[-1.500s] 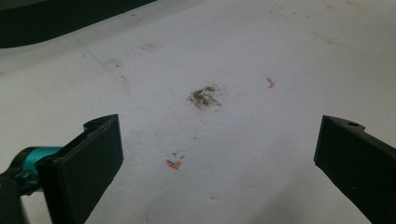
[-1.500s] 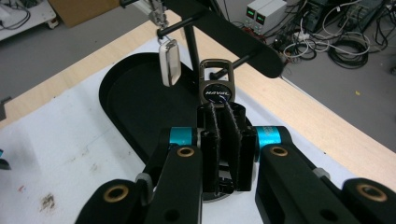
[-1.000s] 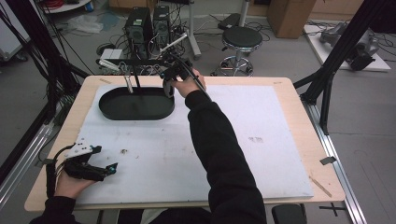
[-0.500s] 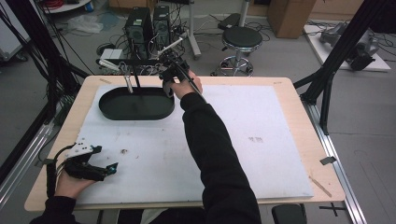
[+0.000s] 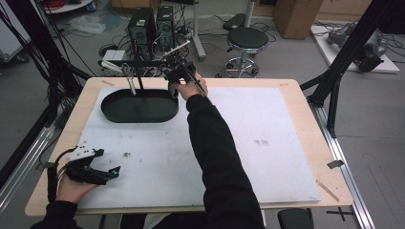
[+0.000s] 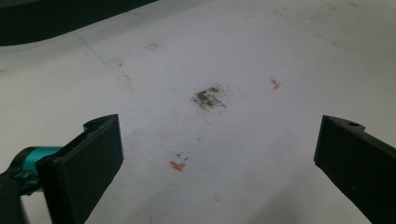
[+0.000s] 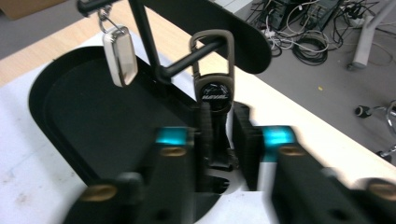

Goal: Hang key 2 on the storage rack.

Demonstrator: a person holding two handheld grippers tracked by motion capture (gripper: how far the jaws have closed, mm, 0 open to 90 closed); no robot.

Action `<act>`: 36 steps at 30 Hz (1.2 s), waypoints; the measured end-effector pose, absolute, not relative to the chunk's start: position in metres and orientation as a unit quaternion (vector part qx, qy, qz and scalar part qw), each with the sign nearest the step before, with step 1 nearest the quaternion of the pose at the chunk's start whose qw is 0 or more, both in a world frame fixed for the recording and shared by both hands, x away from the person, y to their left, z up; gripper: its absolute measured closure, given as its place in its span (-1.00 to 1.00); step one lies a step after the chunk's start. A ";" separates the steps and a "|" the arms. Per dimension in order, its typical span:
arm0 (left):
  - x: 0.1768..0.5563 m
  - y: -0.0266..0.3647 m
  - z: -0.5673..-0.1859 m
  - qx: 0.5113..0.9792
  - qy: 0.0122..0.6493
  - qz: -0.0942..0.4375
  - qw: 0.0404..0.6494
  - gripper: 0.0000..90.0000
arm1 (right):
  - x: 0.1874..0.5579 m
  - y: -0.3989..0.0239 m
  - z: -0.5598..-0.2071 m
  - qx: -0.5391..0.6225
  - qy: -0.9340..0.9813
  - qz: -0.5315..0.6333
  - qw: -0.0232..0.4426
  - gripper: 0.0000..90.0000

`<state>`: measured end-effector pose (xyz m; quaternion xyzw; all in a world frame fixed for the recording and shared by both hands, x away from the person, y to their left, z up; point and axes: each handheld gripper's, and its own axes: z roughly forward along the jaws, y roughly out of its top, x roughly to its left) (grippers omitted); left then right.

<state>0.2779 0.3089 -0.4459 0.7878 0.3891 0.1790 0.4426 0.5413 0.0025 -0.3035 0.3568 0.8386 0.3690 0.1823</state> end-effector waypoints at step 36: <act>0.275 0.308 -0.445 0.785 0.395 0.182 0.441 -0.96 | 0.478 -0.073 -0.316 0.306 0.862 0.378 0.141 -0.98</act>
